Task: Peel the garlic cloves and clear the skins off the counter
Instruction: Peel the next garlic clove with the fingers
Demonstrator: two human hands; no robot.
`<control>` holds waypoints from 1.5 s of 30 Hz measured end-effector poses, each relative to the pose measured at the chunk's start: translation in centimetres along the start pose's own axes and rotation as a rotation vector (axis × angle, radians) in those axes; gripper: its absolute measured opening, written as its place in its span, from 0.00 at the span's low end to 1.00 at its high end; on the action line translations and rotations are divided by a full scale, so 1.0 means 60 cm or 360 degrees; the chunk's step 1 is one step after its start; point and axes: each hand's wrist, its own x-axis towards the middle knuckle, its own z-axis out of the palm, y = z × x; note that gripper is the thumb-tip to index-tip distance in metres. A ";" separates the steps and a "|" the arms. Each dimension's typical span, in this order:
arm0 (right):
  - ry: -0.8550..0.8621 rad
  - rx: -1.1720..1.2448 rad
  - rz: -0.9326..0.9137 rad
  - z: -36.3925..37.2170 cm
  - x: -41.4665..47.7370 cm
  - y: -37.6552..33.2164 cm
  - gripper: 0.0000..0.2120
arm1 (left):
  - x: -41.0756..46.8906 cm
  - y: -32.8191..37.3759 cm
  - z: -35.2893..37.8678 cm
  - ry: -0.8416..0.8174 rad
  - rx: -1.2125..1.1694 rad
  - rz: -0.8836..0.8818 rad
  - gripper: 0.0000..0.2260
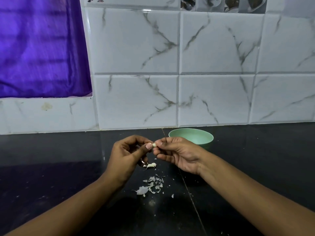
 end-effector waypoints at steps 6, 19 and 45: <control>-0.0104 0.0063 0.0115 0.000 -0.004 -0.007 0.07 | 0.002 -0.005 -0.003 -0.0096 -0.0051 -0.0037 0.03; 0.0267 -0.0644 -0.0581 0.011 0.003 0.026 0.06 | 0.007 -0.010 -0.001 0.0114 0.0001 -0.0253 0.05; -0.0005 -0.0011 -0.0104 0.008 0.000 0.011 0.02 | 0.011 -0.015 -0.001 -0.0021 -0.0436 -0.0468 0.05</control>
